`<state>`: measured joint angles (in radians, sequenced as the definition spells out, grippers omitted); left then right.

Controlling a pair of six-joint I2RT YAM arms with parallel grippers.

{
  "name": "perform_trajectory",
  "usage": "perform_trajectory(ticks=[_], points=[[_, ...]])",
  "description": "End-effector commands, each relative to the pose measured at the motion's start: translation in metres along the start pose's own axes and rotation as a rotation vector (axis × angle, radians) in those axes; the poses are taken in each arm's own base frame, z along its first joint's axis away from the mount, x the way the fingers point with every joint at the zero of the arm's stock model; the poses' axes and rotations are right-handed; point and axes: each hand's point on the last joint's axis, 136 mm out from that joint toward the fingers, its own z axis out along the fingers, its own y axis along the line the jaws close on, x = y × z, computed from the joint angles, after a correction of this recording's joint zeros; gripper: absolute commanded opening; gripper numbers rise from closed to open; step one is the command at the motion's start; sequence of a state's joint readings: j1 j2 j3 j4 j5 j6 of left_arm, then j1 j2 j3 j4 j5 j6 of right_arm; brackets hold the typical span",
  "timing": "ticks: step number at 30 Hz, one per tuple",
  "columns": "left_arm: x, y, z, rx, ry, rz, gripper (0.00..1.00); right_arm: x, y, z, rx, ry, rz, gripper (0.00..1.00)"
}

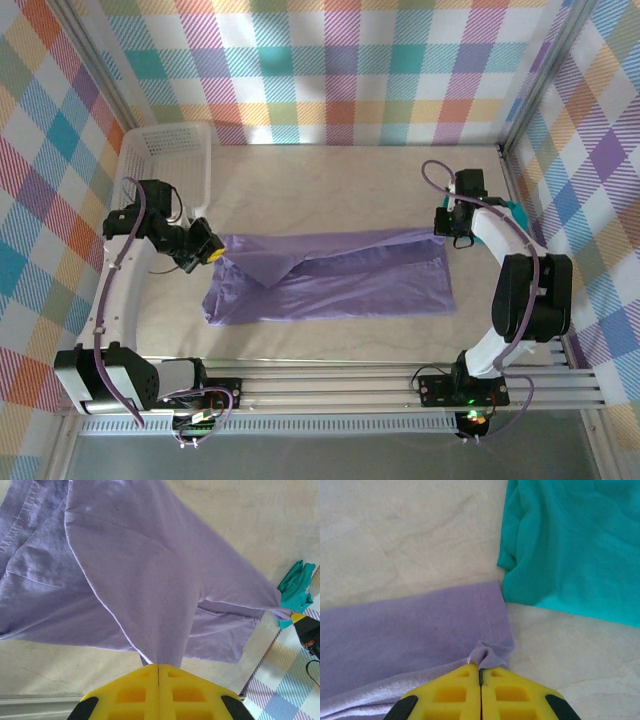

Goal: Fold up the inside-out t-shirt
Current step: Fold the T-shirt at the center of the table.

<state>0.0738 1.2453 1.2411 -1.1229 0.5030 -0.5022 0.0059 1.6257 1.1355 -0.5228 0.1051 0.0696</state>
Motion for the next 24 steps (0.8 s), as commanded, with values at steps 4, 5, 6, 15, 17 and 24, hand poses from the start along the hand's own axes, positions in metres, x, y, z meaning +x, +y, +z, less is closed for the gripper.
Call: perform_trajectory(ticks=[4,5,6,15,17,24], points=[[0.011,0.022,0.005,-0.042,0.008,-0.005,0.00,0.040,-0.001,-0.004,0.002,0.081,0.057,0.09],[0.012,0.024,0.007,-0.039,0.014,-0.009,0.00,0.049,-0.002,-0.003,0.010,0.102,0.065,0.09],[0.015,0.026,0.009,-0.038,0.020,-0.015,0.00,0.055,-0.005,-0.001,0.025,0.114,0.077,0.10],[0.026,0.038,0.027,-0.017,0.054,-0.040,0.00,0.025,0.043,-0.028,-0.082,-0.067,-0.028,0.50],[0.025,0.039,0.028,-0.020,0.049,-0.037,0.00,0.024,0.095,-0.040,-0.237,-0.112,-0.149,0.51],[0.022,0.038,0.029,-0.016,0.045,-0.024,0.00,0.107,0.296,-0.086,-0.734,-0.175,-0.624,0.55]])
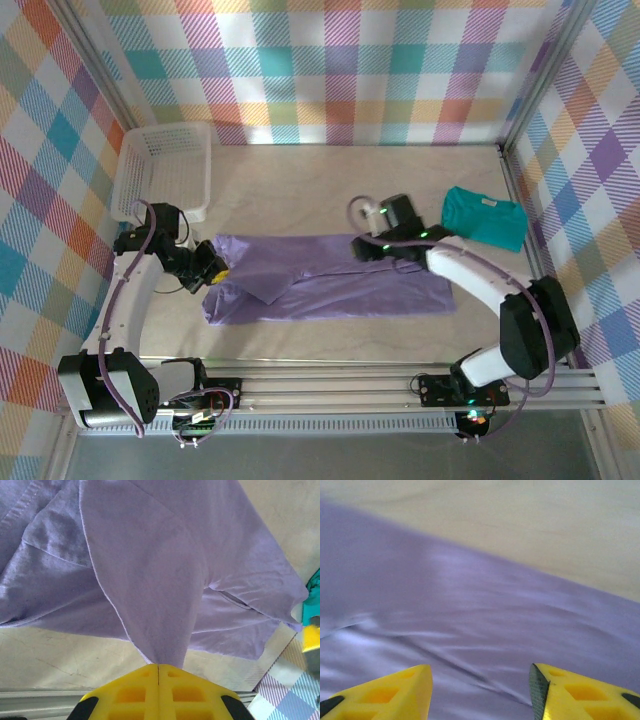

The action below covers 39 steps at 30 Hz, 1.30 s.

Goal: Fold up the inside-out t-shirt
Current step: Fold the T-shirt at the center of the table, then smooth out the T-shirt at the center of the table.

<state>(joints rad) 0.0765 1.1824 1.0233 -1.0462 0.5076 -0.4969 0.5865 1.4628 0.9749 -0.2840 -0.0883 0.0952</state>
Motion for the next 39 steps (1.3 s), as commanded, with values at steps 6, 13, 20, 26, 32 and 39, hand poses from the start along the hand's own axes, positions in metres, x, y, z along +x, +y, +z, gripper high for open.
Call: perform_trajectory(ticks=[6,13,20,26,32,39], points=[[0.000,-0.001,-0.003,0.026,-0.014,0.017,0.00,0.002,0.174,0.058,-0.235,-0.155,-0.329,0.67],[-0.001,-0.003,-0.002,0.040,-0.014,0.028,0.00,-0.007,0.202,0.095,-0.065,-0.260,-0.393,0.91],[-0.003,-0.007,-0.002,0.051,-0.012,0.034,0.00,-0.011,0.213,0.113,0.026,-0.311,-0.456,1.00],[-0.003,-0.007,-0.003,0.049,-0.014,0.031,0.00,-0.019,0.208,0.122,0.121,-0.373,-0.441,1.00],[-0.005,-0.008,-0.005,0.051,-0.023,0.028,0.00,-0.018,0.198,0.123,0.244,-0.398,-0.447,1.00],[-0.003,-0.005,-0.004,0.043,-0.021,0.027,0.00,-0.012,0.171,0.105,0.365,-0.365,-0.477,0.88]])
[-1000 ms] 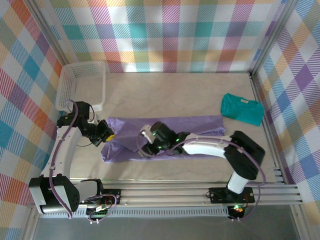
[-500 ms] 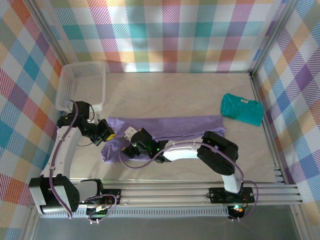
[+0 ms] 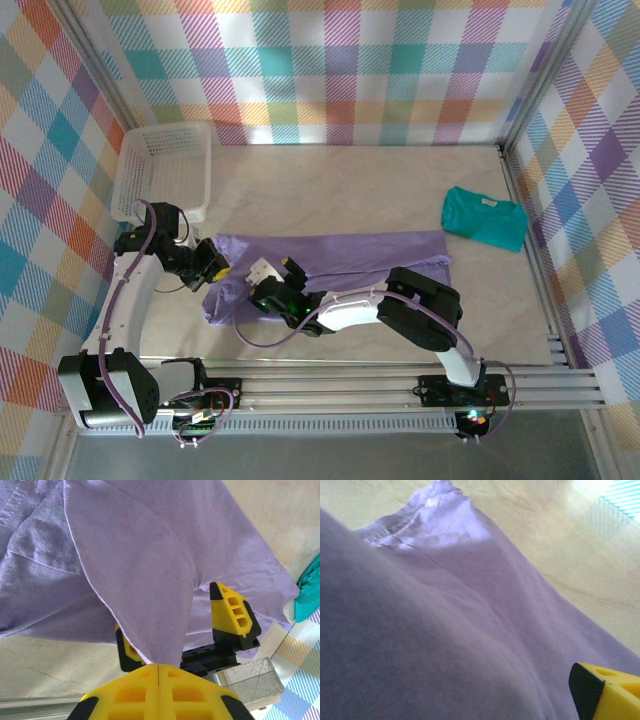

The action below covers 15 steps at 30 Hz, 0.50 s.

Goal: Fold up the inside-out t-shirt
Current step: Smooth out the T-shirt at the center of the table.

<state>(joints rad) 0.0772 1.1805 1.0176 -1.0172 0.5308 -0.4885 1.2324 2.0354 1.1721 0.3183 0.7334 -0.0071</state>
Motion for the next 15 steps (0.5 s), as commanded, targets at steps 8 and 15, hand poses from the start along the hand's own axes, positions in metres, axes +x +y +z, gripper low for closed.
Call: perform_trajectory(ticks=[8,15], points=[[0.000,0.004,-0.003,-0.001,-0.016,0.012,0.00,-0.009,-0.022,-0.027,0.028,0.003,-0.089,0.63],[0.002,0.012,0.003,-0.017,-0.011,0.004,0.00,0.008,-0.011,-0.039,-0.097,0.044,-0.187,0.43]])
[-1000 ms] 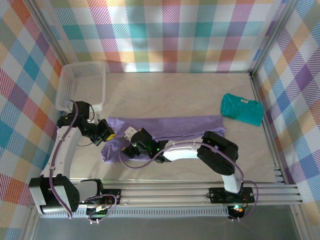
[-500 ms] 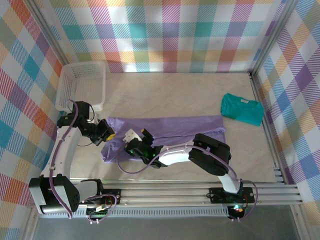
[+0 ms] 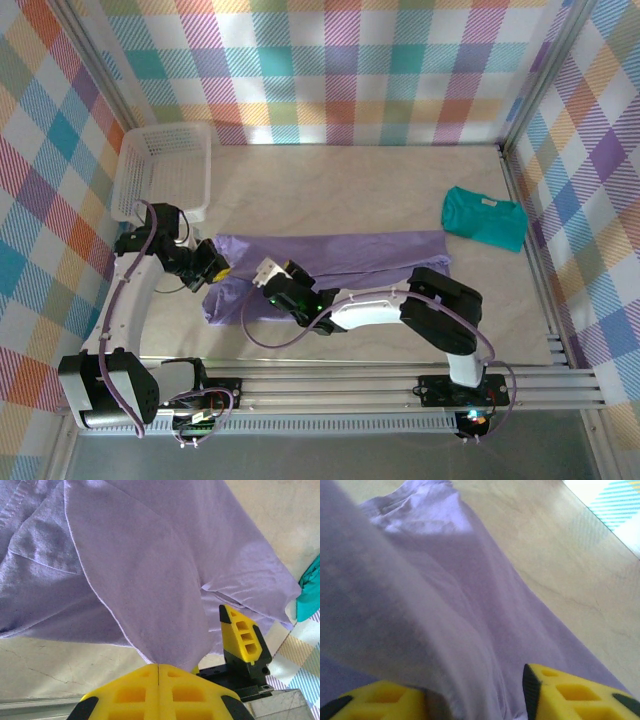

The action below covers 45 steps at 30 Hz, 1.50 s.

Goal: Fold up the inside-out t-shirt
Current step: Smooth out the T-shirt at the center of the table, then fold the T-shirt at the center of the table.

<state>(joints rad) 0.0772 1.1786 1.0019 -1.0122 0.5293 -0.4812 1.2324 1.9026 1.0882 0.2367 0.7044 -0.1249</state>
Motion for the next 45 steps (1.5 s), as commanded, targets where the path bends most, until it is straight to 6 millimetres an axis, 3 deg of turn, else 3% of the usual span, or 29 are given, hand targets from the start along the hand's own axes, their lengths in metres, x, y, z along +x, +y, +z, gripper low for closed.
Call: perform_trajectory(ticks=[1,4,13,17,19,23,26,28,31,33,39,45], points=[[0.002,0.010,0.001,-0.017,-0.013,-0.001,0.00,0.006,0.008,-0.013,-0.087,0.015,-0.064,0.40],[0.005,0.018,0.005,-0.033,-0.009,-0.007,0.00,0.013,0.016,-0.018,-0.149,0.027,-0.103,0.29],[0.024,0.048,0.029,-0.057,0.021,-0.064,0.00,0.040,0.041,-0.028,-0.320,0.094,-0.192,0.12],[0.032,0.059,0.039,-0.059,0.033,-0.096,0.11,0.059,0.045,-0.036,-0.373,0.147,-0.234,0.21],[0.032,0.061,0.038,-0.064,0.019,-0.099,0.20,0.066,0.043,-0.044,-0.405,0.169,-0.238,0.31],[0.023,0.064,0.027,-0.104,-0.056,-0.084,0.40,0.059,0.041,-0.066,-0.493,0.170,-0.218,0.45],[0.010,0.056,0.019,-0.089,-0.136,-0.058,0.46,0.049,0.035,-0.078,-0.542,0.168,-0.171,0.52],[-0.001,0.036,0.020,-0.003,-0.184,-0.030,0.49,0.033,0.026,-0.082,-0.589,0.135,-0.050,0.54],[-0.019,0.003,0.030,0.106,-0.246,0.022,0.51,0.009,0.012,-0.073,-0.672,0.084,0.213,0.54],[-0.028,-0.018,0.042,0.138,-0.270,0.083,0.51,0.001,0.011,-0.057,-0.696,0.097,0.316,0.51],[-0.079,-0.046,0.088,0.121,-0.316,0.150,0.50,0.028,0.023,-0.010,-0.676,0.227,0.497,0.40],[-0.128,-0.047,0.133,0.028,-0.349,0.189,0.49,0.066,0.033,0.002,-0.676,0.346,0.569,0.38]])
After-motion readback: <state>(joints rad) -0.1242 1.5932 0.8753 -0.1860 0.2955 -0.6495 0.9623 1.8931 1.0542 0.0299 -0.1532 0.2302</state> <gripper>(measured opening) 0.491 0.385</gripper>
